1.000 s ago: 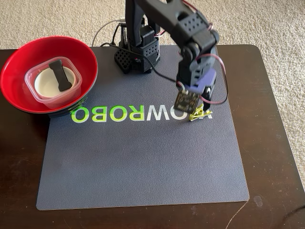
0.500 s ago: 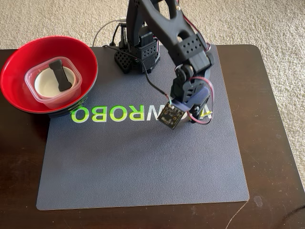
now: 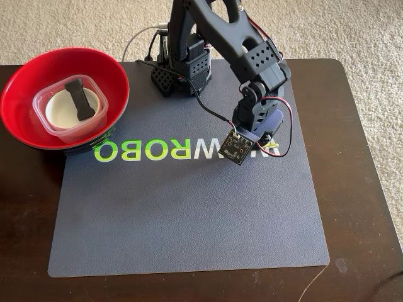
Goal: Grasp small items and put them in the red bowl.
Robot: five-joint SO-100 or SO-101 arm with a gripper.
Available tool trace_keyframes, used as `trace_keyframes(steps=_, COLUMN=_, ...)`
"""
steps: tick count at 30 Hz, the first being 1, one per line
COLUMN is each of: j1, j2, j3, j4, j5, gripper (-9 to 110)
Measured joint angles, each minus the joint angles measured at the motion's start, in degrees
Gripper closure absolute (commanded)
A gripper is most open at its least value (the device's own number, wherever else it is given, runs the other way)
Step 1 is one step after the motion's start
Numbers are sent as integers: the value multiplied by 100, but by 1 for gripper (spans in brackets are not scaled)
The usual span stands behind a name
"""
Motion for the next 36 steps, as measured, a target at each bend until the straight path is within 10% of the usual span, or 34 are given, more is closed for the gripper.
trace_keyframes(steps=36, j1=-378, j2=1723, j3=1345, j4=-642, j5=-2197, gripper=85)
